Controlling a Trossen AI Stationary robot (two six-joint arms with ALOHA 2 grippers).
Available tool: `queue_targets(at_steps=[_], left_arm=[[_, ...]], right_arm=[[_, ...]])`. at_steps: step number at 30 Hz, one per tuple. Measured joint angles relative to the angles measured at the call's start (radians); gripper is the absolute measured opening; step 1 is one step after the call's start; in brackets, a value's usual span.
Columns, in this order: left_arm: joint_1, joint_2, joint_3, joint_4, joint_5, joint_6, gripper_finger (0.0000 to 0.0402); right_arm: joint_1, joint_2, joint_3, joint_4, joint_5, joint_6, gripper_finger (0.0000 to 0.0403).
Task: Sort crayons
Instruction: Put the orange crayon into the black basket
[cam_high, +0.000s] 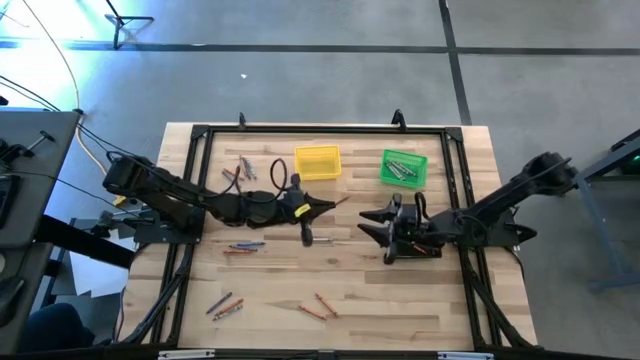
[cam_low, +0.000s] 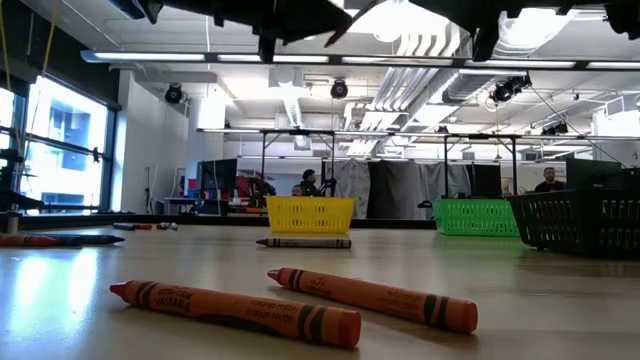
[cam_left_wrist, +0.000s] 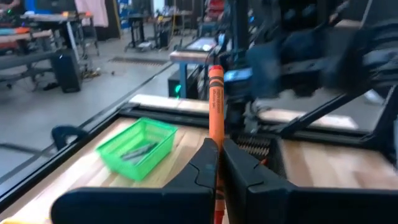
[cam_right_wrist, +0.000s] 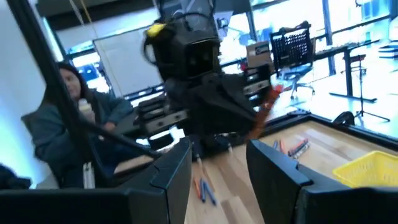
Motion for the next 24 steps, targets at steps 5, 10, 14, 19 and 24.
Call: queue_targets(at_steps=[5,10,14,19,24], left_arm=[[-0.035,0.001,0.0,0.067,0.011,0.049,0.0],[-0.051,0.001,0.0,0.094,0.014,0.043,0.0],[-0.061,0.001,0.0,0.11,0.014,0.043,0.0],[-0.061,0.001,0.0,0.131,0.014,0.047,0.0],[-0.061,0.002,0.0,0.144,0.014,0.04,0.0]], right_arm=[[-0.029,0.048,0.0,0.091,-0.049,-0.002,0.0149],[-0.044,0.087,0.0,0.224,-0.084,-0.048,0.0149],[-0.065,0.092,0.0,0.247,-0.089,-0.062,0.0149],[-0.085,0.093,0.01,0.256,-0.095,-0.064,0.0149],[-0.104,0.093,0.073,0.182,-0.097,-0.091,0.0149]])
